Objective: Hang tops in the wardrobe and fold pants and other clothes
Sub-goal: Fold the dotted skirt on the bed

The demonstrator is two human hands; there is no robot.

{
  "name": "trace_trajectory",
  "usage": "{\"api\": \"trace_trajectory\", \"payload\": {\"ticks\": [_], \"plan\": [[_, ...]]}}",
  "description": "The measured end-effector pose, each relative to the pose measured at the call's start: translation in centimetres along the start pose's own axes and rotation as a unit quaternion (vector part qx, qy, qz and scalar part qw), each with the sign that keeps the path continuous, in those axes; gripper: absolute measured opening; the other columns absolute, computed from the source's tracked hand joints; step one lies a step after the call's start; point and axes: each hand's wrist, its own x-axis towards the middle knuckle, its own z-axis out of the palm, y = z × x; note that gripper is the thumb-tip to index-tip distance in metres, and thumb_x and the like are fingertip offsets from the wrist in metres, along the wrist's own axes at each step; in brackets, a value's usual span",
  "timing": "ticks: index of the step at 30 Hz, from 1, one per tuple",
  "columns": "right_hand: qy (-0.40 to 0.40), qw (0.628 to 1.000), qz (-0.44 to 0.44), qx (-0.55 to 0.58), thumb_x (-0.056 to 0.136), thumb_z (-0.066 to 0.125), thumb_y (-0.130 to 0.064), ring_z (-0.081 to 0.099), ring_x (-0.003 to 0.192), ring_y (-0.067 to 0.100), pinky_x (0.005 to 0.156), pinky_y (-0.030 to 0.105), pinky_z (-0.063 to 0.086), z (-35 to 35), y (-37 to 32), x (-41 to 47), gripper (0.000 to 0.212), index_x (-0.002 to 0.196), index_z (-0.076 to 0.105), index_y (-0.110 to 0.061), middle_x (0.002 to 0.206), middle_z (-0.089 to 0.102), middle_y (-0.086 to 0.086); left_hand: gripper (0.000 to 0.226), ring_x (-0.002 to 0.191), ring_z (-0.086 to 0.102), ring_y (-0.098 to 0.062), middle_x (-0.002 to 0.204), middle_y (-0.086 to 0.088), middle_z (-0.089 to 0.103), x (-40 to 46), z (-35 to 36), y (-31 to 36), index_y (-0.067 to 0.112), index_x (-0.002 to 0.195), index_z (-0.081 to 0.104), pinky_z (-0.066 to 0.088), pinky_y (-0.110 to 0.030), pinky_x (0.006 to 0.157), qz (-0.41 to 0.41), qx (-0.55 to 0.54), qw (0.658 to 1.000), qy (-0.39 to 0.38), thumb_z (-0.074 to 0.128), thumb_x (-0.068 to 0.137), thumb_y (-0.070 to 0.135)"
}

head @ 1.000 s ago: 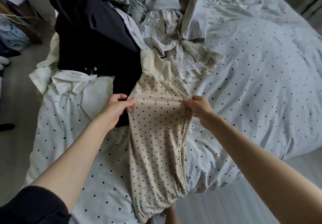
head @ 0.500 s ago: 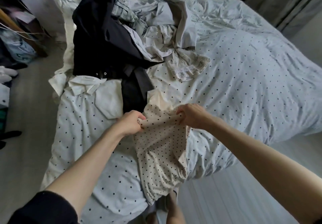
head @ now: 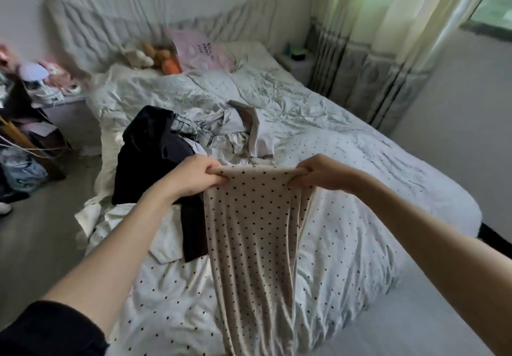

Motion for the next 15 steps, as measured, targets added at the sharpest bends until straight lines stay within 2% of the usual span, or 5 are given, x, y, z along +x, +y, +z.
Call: {"api": "trace_trajectory", "payload": {"ticks": [2,5,10,13,15], "plan": [[0.057,0.997,-0.008,0.052,0.082,0.07,-0.025,0.049,0.066,0.01,0.053,0.012,0.038,-4.4,-0.9,-0.7,0.021,0.085,0.067,-0.003,0.072,0.055,0.0,0.029,0.063,0.046,-0.016,0.061,-0.001,0.049,1.3,-3.3,2.8,0.01,0.063,0.054,0.029,-0.029,0.058,0.021,-0.053,0.997,0.055,0.072,0.081,0.023],[0.144,0.985,-0.023,0.09,0.078,0.075,-0.025,0.05,0.071,0.013,0.063,0.024,0.041,-8.8,-2.0,0.0,0.025,0.088,0.069,-0.003,0.077,0.057,0.004,0.018,0.07,0.052,-0.016,0.069,-0.006,0.06,3.5,-6.6,5.5,0.007,0.073,0.064,0.036,-0.029,0.063,0.047,-0.107,0.984,0.137,0.076,0.077,0.02],[0.276,0.958,-0.072,0.041,0.073,0.079,-0.025,0.046,0.061,0.009,0.043,0.009,0.034,-18.3,-4.0,2.8,0.017,0.081,0.072,-0.013,0.064,0.055,-0.001,0.014,0.081,0.059,-0.021,0.079,-0.007,0.066,9.1,-12.8,11.7,0.008,0.08,0.067,0.043,-0.031,0.072,0.092,-0.091,0.962,0.24,0.077,0.075,0.016],[0.342,0.935,-0.095,0.01,0.071,0.08,-0.028,0.043,0.057,0.012,0.046,0.012,0.034,-24.9,-5.1,4.9,0.023,0.068,0.067,-0.009,0.059,0.051,0.001,0.015,0.07,0.056,-0.016,0.07,-0.002,0.063,12.9,-17.3,15.2,0.013,0.085,0.07,0.041,-0.028,0.068,0.091,-0.085,0.946,0.299,0.077,0.076,0.023],[0.379,0.916,-0.129,-0.004,0.073,0.079,-0.029,0.05,0.06,0.016,0.057,0.019,0.046,-29.5,-6.4,6.1,0.022,0.066,0.065,-0.012,0.062,0.055,0.001,0.02,0.074,0.056,-0.018,0.076,-0.008,0.065,15.2,-20.6,17.9,0.008,0.087,0.071,0.04,-0.027,0.067,0.11,-0.082,0.93,0.34,0.077,0.076,0.024]]}}
